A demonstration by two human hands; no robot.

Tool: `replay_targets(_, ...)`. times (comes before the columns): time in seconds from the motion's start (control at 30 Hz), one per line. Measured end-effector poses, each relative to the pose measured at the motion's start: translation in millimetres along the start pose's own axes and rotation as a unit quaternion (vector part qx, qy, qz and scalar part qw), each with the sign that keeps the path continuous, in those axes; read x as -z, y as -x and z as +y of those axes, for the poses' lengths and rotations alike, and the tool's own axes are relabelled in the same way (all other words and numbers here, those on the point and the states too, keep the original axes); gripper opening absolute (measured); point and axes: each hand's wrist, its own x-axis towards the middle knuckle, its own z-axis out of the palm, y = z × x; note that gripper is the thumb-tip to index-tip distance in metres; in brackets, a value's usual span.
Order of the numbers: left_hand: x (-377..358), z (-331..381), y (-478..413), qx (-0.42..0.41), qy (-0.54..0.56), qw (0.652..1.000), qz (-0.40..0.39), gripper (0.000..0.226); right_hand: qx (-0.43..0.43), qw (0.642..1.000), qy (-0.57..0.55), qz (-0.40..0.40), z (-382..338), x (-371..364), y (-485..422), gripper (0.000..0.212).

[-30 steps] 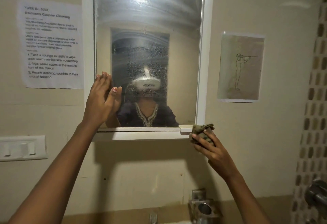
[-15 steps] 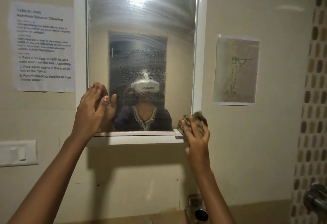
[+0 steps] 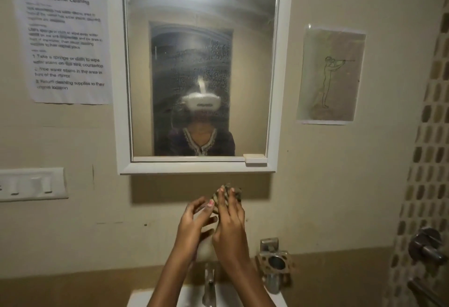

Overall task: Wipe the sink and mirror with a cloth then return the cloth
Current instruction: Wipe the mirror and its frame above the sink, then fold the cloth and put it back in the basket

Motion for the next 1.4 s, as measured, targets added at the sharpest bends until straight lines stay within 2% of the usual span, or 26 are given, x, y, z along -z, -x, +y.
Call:
replay_targets(0.07, 4, -14, 8, 0.053, 0.074, 0.995, -0.036, 0.031, -0.018, 1.0, -0.019, -0.017, -5, 5, 20, 0.071)
replay_targets(0.13, 3, -28, 16, 0.077, 0.062, 0.991, -0.091, 0.029, -0.042, 0.997, -0.047, -0.043, -8, 10, 39, 0.068)
replay_targets(0.23, -5, -49, 23, 0.1, 0.063, 0.987, -0.11, 0.034, -0.081, 0.988, -0.099, -0.082, 5, 27, 57, 0.064)
replay_targets(0.3, -17, -66, 26, 0.127, 0.067, 0.981, -0.129, 0.031, -0.11, 0.986, -0.11, -0.064, 19, 50, 68, 0.063)
replay_targets(0.4, -51, -84, 33, 0.15, 0.061, 0.969, -0.188, 0.022, -0.187, 0.981, -0.051, 0.008, 49, 91, 87, 0.059)
replay_targets(0.5, -94, -96, 46, 0.158, 0.072, 0.954, -0.245, 0.024, -0.283, 0.959, -0.001, 0.001, 79, 142, 112, 0.077)
replay_targets(0.57, -120, -100, 54, 0.165, 0.088, 0.938, -0.29, 0.031, -0.328, 0.938, -0.11, -0.034, 95, 180, 128, 0.089)
replay_targets(0.6, -134, -99, 62, 0.166, 0.094, 0.926, -0.326, 0.027, -0.345, 0.918, -0.191, -0.045, 100, 199, 139, 0.087)
replay_targets(0.63, -148, -98, 71, 0.168, 0.1, 0.911, -0.362, 0.018, -0.364, 0.894, -0.256, -0.046, 106, 216, 150, 0.077)
replay_targets(0.67, -162, -96, 81, 0.175, 0.097, 0.898, -0.393, 0.02, -0.382, 0.877, -0.288, -0.037, 111, 233, 162, 0.063)
replay_targets(0.73, -195, -96, 98, 0.168, 0.044, 0.881, -0.439, 0.039, -0.402, 0.879, -0.258, -0.009, 118, 263, 186, 0.043)
replay_targets(0.77, -218, -96, 112, 0.144, 0.01, 0.88, -0.452, 0.038, -0.409, 0.884, -0.228, 0.012, 121, 283, 201, 0.038)
replay_targets(0.83, -268, -101, 145, 0.083, -0.022, 0.883, -0.461, 0.024, -0.424, 0.887, -0.175, 0.061, 131, 322, 233, 0.025)
replay_targets(0.87, -296, -101, 168, 0.058, -0.028, 0.877, -0.475, 0.01, -0.428, 0.888, -0.148, 0.084, 132, 346, 249, 0.017)
replay_targets(0.97, -370, -106, 241, -0.001, -0.037, 0.853, -0.521, 0.028, -0.467, 0.869, -0.07, 0.148, 128, 425, 299, 0.012)
replay_targets(1.07, -450, -107, 340, -0.009, -0.013, 0.816, -0.578, 0.026, -0.503, 0.844, 0.029, 0.184, 115, 528, 368, 0.017)
replay_targets(1.13, -503, -105, 422, 0.023, 0.015, 0.779, -0.627, 0.019, -0.543, 0.809, 0.109, 0.199, 101, 599, 426, 0.03)
replay_targets(1.2, -548, -101, 505, 0.07, 0.046, 0.742, -0.665, 0.015, -0.584, 0.759, 0.18, 0.226, 83, 661, 481, 0.035)
replay_targets(1.3, -606, -89, 616, 0.128, 0.074, 0.696, -0.703, 0.014, -0.624, 0.688, 0.233, 0.288, 57, 739, 553, 0.028)
replay_targets(1.4, -656, -76, 704, 0.197, 0.041, 0.619, -0.759, 0.012, -0.64, 0.618, 0.268, 0.37, 47, 807, 613, 0.032)
